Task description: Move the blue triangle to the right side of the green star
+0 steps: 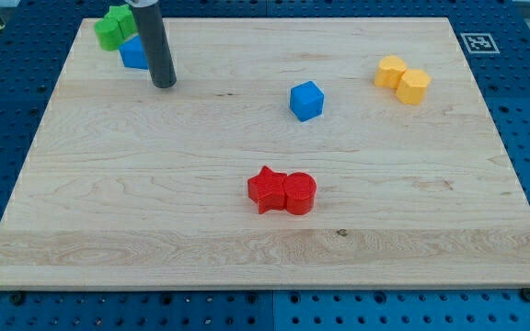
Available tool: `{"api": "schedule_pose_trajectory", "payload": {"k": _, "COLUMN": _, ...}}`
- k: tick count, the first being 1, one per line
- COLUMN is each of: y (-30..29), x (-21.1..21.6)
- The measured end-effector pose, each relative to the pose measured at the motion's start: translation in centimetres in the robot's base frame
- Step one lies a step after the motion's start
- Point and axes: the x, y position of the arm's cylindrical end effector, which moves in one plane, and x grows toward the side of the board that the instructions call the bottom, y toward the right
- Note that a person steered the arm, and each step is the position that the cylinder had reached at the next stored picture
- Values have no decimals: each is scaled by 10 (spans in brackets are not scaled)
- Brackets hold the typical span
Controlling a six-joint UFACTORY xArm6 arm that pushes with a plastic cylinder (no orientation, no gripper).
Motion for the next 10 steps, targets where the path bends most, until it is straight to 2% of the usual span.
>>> {"api": "schedule_pose_trajectory", "payload": {"k": 5, "y": -6, "x": 0}}
{"api": "schedule_pose_trajectory", "payload": {"k": 7, "y": 1, "x": -20}}
{"api": "schedule_pose_trajectory", "payload": {"k": 8, "y": 27, "x": 2}}
{"api": "schedule_pose_trajectory", "payload": {"k": 9, "y": 24, "x": 56}}
{"api": "schedule_pose_trajectory", "payload": {"k": 10, "y": -12, "x": 59}}
